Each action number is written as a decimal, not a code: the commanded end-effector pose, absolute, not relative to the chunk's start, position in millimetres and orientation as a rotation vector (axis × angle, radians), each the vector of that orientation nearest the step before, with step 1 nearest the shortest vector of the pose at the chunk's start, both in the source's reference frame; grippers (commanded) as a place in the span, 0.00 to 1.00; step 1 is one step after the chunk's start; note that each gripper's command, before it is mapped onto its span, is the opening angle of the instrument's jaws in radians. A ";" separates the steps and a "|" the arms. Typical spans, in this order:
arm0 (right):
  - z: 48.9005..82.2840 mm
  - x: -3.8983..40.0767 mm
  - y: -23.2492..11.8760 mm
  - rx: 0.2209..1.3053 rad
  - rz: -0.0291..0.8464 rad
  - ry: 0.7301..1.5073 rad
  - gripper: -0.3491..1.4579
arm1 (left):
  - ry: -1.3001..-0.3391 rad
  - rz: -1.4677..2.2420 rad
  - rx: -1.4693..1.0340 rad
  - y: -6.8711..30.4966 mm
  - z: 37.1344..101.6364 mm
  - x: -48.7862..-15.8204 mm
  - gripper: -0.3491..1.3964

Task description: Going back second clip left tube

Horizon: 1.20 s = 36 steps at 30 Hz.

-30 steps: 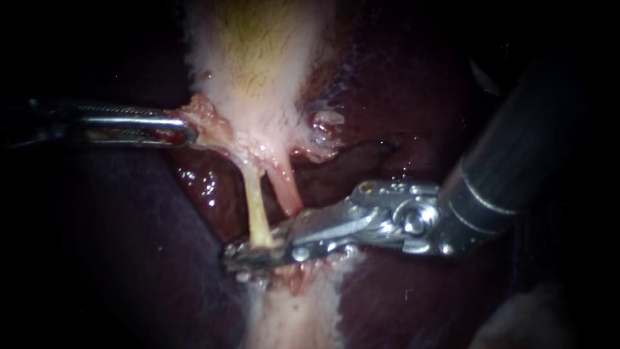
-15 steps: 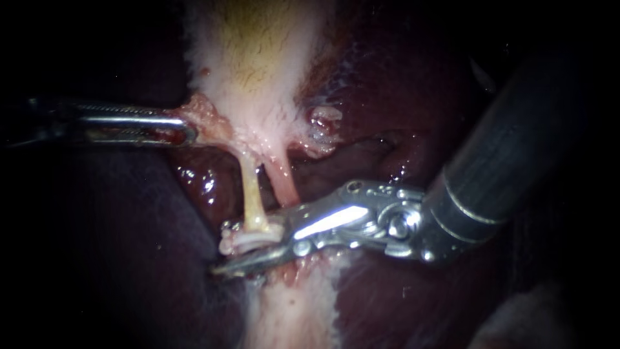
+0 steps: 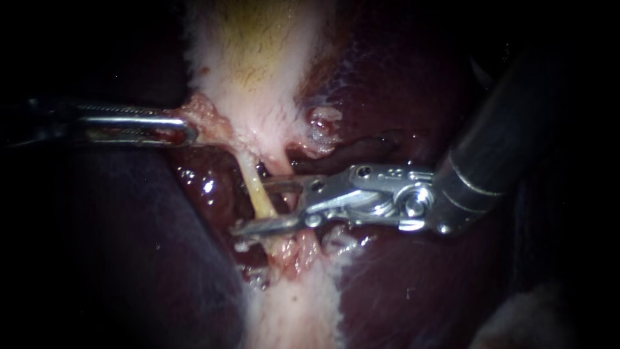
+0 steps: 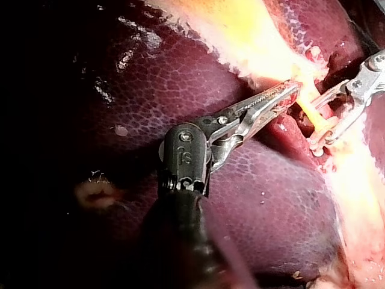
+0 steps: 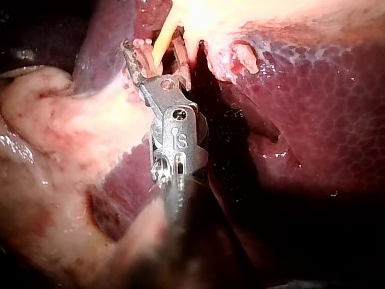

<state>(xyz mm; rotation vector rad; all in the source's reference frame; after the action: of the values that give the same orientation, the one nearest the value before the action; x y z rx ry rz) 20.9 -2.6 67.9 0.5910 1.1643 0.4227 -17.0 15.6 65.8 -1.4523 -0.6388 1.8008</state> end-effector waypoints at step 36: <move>60.3 3.5 1.9 0.440 0.188 1.222 0.47 | -0.635 1.801 -1.458 15.8 67.2 -17.1 0.00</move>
<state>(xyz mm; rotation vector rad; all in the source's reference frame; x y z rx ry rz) 3.5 1.9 60.3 0.4407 1.2226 0.1883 -17.2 15.8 67.4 -1.4576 -0.6356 1.8021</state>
